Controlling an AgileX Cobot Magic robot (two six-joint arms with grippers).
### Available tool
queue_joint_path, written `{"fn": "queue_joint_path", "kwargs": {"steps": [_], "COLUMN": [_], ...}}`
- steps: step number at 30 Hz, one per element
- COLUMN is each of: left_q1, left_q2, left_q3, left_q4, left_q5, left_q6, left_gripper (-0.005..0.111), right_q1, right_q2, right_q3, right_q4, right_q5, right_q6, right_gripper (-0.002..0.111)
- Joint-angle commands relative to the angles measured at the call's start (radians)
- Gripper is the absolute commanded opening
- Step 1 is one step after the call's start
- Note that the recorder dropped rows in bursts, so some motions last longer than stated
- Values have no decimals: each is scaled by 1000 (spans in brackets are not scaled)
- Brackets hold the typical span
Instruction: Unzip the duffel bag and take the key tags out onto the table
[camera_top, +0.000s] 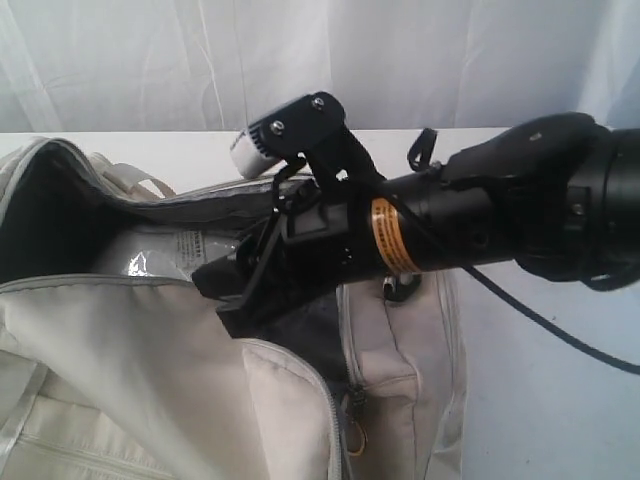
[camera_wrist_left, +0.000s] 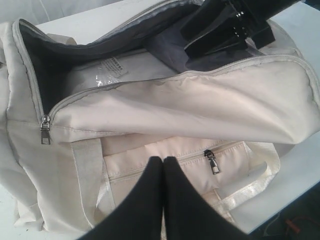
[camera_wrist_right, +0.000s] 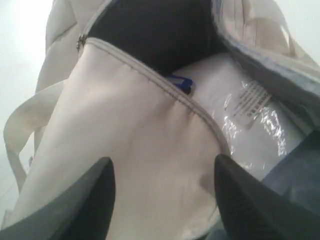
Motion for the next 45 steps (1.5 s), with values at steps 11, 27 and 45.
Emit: {"fn": "queue_joint_path", "kwargs": {"steps": [11,27,45], "left_q1": [-1,-1,-1], "left_q2": [-6,-6,-6], "left_q3": [5,5,5], "left_q4": [-3,11,48], "left_q5": [90,90,90], "left_q6": [4,6,6], "left_gripper": [0,0,0], "right_q1": [24,59,59], "right_q2": [364,499,414], "right_q3": [-253,-300,-300], "right_q4": [-2,-2,-2], "right_q5": [-20,139,83], "right_q6": [-81,-196,-191], "right_gripper": [55,55,0]}}
